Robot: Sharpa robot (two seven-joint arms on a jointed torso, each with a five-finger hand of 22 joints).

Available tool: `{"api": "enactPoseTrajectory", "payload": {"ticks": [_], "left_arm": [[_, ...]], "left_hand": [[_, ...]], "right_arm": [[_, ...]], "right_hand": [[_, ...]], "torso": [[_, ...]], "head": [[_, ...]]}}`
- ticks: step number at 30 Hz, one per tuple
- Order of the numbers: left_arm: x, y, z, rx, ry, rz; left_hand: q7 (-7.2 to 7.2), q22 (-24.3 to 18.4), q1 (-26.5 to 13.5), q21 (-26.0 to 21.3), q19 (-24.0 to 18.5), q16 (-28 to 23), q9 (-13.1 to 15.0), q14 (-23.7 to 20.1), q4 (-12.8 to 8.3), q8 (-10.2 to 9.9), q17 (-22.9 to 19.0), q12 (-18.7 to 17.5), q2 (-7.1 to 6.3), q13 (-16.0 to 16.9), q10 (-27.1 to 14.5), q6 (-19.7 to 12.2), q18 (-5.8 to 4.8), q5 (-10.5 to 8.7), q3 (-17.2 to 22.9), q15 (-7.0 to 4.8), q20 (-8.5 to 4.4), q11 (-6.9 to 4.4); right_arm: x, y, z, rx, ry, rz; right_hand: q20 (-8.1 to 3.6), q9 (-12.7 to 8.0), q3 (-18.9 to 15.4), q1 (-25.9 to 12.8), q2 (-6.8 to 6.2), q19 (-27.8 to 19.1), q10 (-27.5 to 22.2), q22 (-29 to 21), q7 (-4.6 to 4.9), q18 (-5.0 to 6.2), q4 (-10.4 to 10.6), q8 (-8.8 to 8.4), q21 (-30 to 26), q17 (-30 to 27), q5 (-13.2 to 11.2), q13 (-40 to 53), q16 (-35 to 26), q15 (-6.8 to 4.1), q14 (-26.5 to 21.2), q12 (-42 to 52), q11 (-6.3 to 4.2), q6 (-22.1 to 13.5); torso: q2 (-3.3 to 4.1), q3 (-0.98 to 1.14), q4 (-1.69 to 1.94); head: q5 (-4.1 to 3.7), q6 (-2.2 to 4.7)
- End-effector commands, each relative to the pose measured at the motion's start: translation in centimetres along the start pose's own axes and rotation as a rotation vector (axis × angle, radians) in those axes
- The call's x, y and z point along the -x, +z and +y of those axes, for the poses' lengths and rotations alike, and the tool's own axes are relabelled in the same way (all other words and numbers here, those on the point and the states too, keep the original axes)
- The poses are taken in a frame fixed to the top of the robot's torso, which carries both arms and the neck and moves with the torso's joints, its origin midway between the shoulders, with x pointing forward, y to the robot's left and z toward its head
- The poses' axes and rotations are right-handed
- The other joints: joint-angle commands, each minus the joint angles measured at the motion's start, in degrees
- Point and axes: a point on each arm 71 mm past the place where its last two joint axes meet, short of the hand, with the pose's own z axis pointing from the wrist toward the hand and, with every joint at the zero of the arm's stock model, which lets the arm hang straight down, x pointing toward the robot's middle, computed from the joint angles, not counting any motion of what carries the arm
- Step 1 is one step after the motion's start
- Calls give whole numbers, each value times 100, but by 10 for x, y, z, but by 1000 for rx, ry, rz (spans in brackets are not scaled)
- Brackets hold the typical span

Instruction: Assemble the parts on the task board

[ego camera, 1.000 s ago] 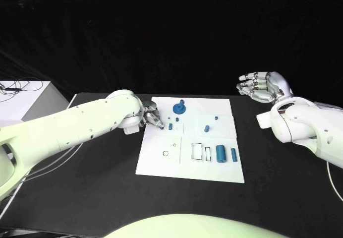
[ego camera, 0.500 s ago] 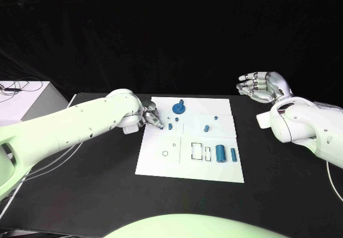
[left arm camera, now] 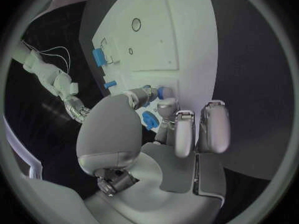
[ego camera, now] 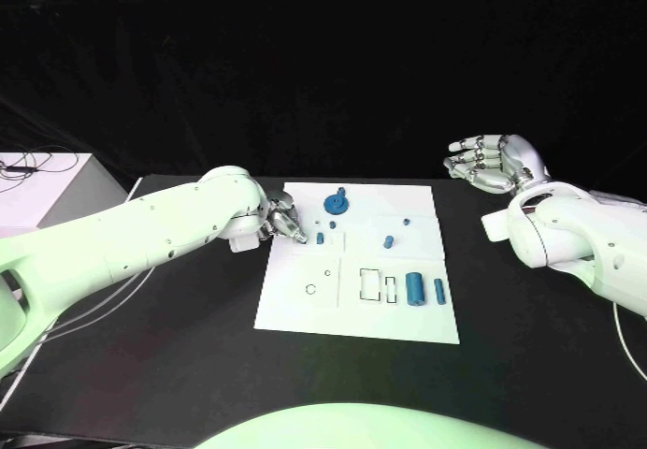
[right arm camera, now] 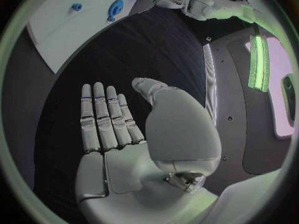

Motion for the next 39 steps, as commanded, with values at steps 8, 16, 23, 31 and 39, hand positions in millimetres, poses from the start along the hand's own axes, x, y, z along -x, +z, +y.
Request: {"api": "enactPoseTrajectory", "payload": {"ticks": [8, 16, 23, 31, 39], "left_arm": [[-4, 3, 6, 38, 27, 35], [-3, 6, 2, 38, 26, 31], [-1, 9, 0, 45, 24, 31], [1, 12, 1, 61, 20, 38], [3, 13, 3, 70, 4, 23]], "left_hand": [[1, 187, 51, 21, 42, 24, -8, 596, -1175, -34, 1509, 32, -26, 17, 53, 62, -55, 43, 1131, -35, 8, 10], [1, 187, 51, 21, 42, 24, -8, 596, -1175, -34, 1509, 32, -26, 17, 53, 62, -55, 43, 1131, -35, 8, 10], [0, 185, 47, 21, 40, 24, -8, 596, -1173, -39, 1509, 32, -26, 19, 56, 68, -54, 58, 1130, -36, 8, 10], [5, 135, 36, -3, 1, 24, -9, 596, -1162, -50, 1509, 25, -22, 10, 51, 67, -41, 61, 1124, -36, 6, 13], [75, 16, 15, -80, -108, -27, -82, 564, -1097, -323, 1407, -75, 122, -119, -78, -61, -16, -83, 846, 16, 35, 79]], "right_arm": [[-1, 0, 1, 11, 3, 13], [-2, 0, 1, 11, 3, 14], [-2, 0, 1, 11, 3, 14], [-2, 0, 1, 11, 3, 14], [-1, 0, 1, 10, 3, 14]], "right_hand": [[-4, -9, -23, -65, 15, -50, 19, -5, 370, 32, -17, -36, -16, -5, 29, -5, -18, 3, 22, -28, 29, 27], [-4, -9, -23, -65, 15, -50, 19, -5, 370, 32, -17, -36, -16, -5, 29, -5, -18, 3, 22, -28, 29, 27], [-4, -9, -23, -65, 15, -50, 19, -5, 370, 32, -17, -36, -16, -5, 29, -5, -18, 3, 22, -28, 29, 27], [-4, -9, -23, -65, 15, -50, 19, -5, 370, 32, -17, -36, -16, -5, 29, -5, -18, 3, 22, -28, 29, 27], [-1, -17, -32, -71, 18, -53, 16, -32, 371, 33, -16, -41, -15, -20, 30, -25, -31, 6, 23, -30, 30, 27]], "torso": [[2, 4, 3], [-1, 15, -2], [0, 18, -6], [-6, 13, 5], [-9, 5, 8]], "head": [[-3, -3], [10, -13], [9, -10], [5, -12], [10, -9]]}}
